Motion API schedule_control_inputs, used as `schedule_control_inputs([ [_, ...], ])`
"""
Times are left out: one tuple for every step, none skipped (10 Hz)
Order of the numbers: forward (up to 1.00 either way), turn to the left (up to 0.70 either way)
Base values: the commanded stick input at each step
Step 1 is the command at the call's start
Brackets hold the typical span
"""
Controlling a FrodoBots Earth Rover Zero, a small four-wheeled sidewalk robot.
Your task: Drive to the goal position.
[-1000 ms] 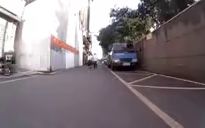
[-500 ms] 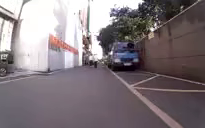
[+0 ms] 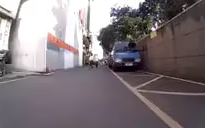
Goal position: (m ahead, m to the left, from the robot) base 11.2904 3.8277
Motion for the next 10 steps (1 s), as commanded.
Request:
schedule_control_inputs([
  [0.45, 0.0],
  [0.45, 0.0],
  [0.45, 0.0],
  [0.45, 0.0],
  [0.45, 0.0],
  [0.45, 0.0],
  [0.45, 0.0],
  [0.45, 0.0],
  [0.45, 0.0],
  [0.45, 0.0],
])
